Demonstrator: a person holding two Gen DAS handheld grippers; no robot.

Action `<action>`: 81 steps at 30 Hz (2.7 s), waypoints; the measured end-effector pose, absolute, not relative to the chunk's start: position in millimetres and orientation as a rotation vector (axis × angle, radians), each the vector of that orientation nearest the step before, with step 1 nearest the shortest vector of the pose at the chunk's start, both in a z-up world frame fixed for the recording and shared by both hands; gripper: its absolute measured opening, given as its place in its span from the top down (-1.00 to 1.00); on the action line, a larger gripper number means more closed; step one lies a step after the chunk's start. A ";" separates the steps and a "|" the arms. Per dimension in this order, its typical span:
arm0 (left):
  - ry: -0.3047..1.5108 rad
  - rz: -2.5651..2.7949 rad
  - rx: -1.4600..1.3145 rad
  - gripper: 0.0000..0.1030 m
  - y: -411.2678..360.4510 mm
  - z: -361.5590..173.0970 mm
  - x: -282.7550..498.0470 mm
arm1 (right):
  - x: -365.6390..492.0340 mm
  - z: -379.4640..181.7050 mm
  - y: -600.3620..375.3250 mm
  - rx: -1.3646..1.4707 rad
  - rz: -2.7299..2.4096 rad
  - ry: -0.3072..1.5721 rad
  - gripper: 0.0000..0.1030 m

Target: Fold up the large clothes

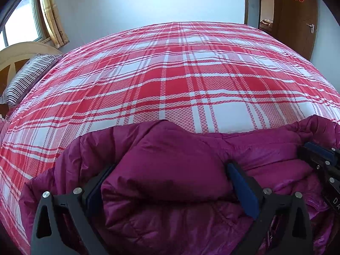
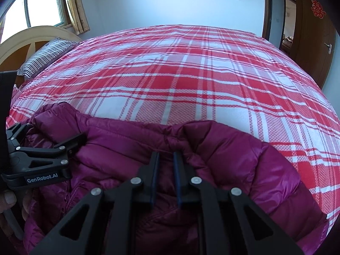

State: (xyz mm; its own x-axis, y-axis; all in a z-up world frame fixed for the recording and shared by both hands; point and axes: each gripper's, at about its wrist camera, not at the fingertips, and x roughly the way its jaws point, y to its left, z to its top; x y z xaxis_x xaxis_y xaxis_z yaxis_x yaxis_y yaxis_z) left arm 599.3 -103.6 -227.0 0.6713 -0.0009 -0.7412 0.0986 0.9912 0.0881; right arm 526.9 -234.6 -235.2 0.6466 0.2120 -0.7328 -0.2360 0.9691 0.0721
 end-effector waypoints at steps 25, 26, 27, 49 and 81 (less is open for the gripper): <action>0.829 -0.044 0.139 -0.99 -106.1 -228.5 600.1 | 528.0 -236.1 -233.0 -0.043 0.248 0.828 0.73; 0.827 -0.044 0.139 -0.99 -106.2 -228.4 599.9 | 528.0 -236.2 -232.9 -0.045 0.247 0.828 0.73; 0.826 -0.043 0.141 -0.99 -106.3 -228.2 600.1 | 527.9 -236.1 -233.5 -0.042 0.248 0.828 0.73; 0.715 -0.048 0.150 -0.98 -94.3 -166.7 554.8 | 526.5 -230.2 -238.9 -0.010 0.281 0.822 0.68; 0.812 -0.133 -0.014 -0.98 79.2 -259.1 169.3 | 126.3 -238.3 -349.2 0.249 0.156 0.953 -0.47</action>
